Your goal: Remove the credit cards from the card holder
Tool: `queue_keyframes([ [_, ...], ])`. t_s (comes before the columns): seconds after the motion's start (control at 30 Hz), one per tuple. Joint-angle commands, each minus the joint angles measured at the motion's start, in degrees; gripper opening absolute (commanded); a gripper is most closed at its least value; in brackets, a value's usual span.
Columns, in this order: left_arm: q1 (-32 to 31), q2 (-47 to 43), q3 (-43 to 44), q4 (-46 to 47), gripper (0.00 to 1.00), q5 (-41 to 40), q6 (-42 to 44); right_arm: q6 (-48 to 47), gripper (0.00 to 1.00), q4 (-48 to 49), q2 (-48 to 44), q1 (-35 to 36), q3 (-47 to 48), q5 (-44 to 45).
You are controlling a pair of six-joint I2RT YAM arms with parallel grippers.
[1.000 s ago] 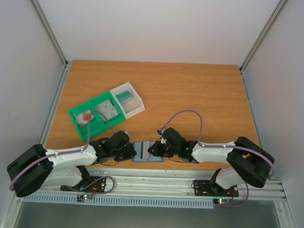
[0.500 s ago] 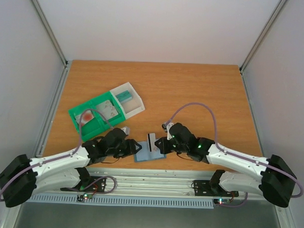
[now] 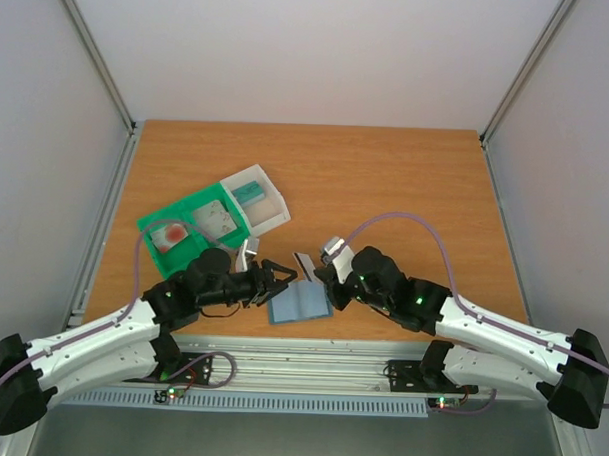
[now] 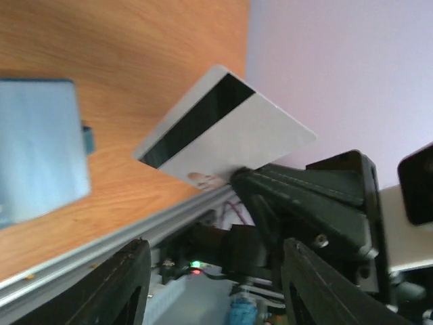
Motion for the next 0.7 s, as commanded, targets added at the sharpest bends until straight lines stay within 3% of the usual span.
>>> queue_keyframes([
  [0.0,-0.19,-0.28,-4.01,17.51,0.52,4.28,-14.97,-16.77,0.01,6.75,-0.02,4.92,0.11,7.8],
  [0.13,-0.19,0.82,-5.31,22.26,0.51,5.83,-19.14,-25.79,0.01,10.64,1.86,9.61,-0.67,15.55],
  [0.33,-0.19,0.8,-7.0,27.21,0.51,5.82,-21.66,-30.14,0.01,12.78,5.47,13.41,-0.12,20.97],
  [0.53,-0.2,-2.37,-7.14,23.27,0.5,4.62,-21.47,-30.95,0.01,14.61,6.06,15.14,-0.75,24.73],
  [0.67,-0.19,-6.53,-7.45,17.9,0.43,1.9,-20.91,-32.29,0.01,16.57,5.99,16.36,-1.32,26.5],
])
